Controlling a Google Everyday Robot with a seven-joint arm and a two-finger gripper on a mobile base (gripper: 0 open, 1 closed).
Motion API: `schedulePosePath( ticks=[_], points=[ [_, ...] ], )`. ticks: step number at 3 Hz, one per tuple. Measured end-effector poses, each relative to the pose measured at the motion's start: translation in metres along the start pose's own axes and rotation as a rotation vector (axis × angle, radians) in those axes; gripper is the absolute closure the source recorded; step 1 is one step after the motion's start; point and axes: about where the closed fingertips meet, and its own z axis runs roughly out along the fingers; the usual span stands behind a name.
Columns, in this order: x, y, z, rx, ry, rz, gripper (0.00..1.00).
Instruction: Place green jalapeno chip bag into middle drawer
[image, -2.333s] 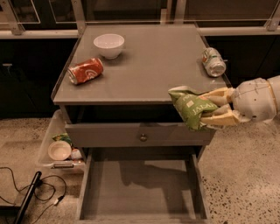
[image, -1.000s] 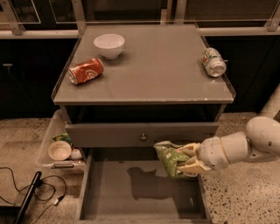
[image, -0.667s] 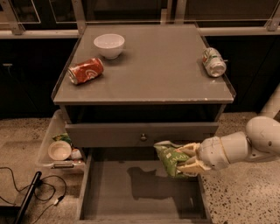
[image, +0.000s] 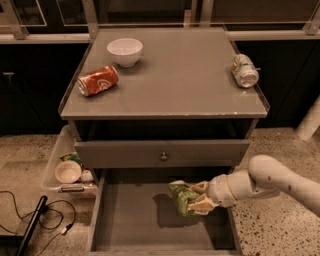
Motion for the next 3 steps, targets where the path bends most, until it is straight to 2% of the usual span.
schedulePosePath(
  ticks=[1, 2, 3],
  points=[
    [0.03, -0.025, 0.041, 0.013, -0.001, 0.008, 1.0],
    [0.046, -0.044, 0.069, 0.042, 0.008, -0.025, 1.0],
    [0.071, -0.052, 0.09, 0.093, 0.041, -0.039, 1.0]
  ],
)
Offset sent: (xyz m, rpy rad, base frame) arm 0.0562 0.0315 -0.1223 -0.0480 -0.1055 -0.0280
